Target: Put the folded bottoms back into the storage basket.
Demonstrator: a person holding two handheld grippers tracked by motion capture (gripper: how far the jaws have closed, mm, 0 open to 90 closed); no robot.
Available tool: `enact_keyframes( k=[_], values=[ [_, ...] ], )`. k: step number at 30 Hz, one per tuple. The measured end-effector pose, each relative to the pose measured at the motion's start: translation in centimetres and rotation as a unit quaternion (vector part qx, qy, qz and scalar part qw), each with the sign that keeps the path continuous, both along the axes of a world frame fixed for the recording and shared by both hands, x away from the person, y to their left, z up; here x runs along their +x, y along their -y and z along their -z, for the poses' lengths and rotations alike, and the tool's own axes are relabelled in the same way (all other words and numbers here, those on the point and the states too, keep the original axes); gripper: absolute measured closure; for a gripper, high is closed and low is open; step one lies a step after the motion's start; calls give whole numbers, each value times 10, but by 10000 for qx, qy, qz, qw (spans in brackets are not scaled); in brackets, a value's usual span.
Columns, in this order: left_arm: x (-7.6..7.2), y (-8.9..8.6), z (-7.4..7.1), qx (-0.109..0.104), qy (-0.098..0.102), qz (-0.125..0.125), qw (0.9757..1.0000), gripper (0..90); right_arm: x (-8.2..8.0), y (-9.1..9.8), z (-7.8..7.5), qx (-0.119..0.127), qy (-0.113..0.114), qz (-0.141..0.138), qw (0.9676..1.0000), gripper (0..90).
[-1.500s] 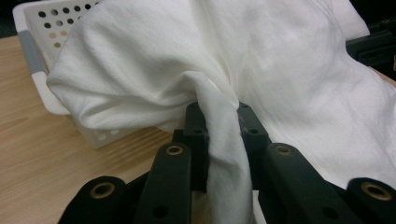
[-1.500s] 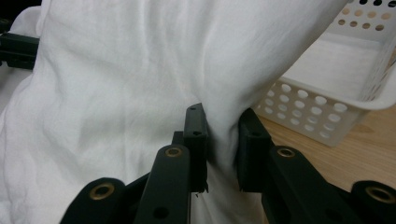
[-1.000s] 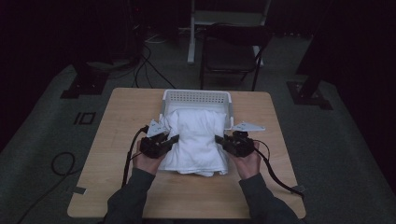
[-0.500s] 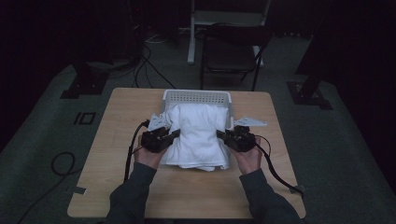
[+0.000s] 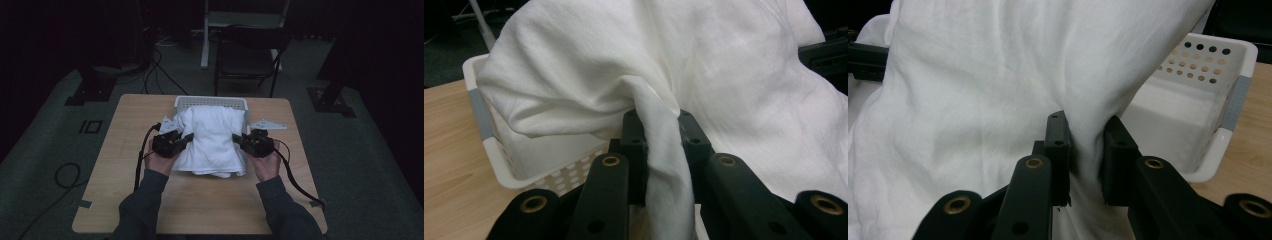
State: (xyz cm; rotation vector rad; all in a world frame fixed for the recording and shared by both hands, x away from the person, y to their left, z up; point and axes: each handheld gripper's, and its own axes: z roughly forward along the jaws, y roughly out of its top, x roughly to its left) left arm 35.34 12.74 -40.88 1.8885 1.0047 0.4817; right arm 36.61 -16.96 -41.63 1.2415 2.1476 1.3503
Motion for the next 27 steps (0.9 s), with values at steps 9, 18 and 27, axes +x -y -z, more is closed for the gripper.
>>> enact_keyframes(
  k=[9,18,27],
  values=[
    [9,3,-2,39,1,-12,10000,783,9,1,0,9,-40,54,10000,773],
    [13,3,-4,2,28,-67,10000,783,16,3,-2,55,-35,71,10000,774],
    [20,2,-3,-17,20,-145,9999,783,23,-1,-4,11,-33,81,10000,774]
  ],
)
